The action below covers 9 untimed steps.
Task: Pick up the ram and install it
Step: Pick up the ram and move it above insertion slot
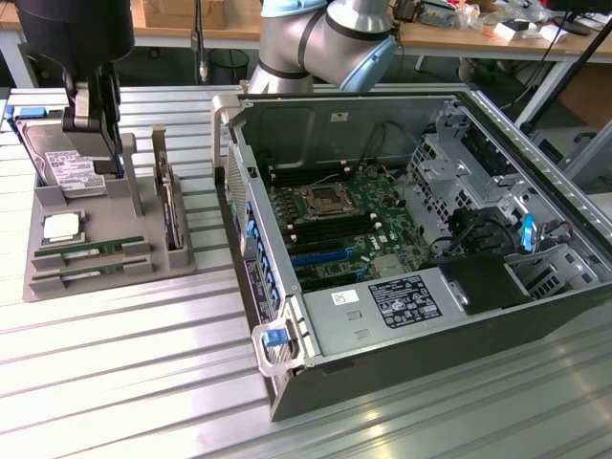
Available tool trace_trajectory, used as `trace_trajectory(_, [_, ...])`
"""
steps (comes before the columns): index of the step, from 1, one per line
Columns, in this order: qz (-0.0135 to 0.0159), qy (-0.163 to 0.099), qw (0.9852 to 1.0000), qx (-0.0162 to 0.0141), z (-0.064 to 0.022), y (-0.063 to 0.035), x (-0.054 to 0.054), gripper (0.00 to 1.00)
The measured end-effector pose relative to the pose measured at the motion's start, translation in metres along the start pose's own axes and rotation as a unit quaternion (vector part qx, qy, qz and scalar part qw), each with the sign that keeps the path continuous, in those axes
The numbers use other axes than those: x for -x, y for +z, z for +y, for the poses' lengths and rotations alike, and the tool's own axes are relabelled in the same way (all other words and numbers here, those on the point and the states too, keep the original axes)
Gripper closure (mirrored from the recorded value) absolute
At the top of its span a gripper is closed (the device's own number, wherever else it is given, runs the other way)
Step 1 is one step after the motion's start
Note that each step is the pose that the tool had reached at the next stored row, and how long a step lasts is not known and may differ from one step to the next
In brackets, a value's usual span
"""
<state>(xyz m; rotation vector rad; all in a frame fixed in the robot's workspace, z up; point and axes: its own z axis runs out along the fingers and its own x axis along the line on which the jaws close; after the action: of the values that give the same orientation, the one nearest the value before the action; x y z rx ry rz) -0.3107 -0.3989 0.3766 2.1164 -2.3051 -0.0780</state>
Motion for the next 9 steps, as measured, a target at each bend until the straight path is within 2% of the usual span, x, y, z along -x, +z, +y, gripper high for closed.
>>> trace_trajectory(9, [-0.0005,0.000,1.0000,0.0000,-0.0004,0.0086,-0.0003,0.64])
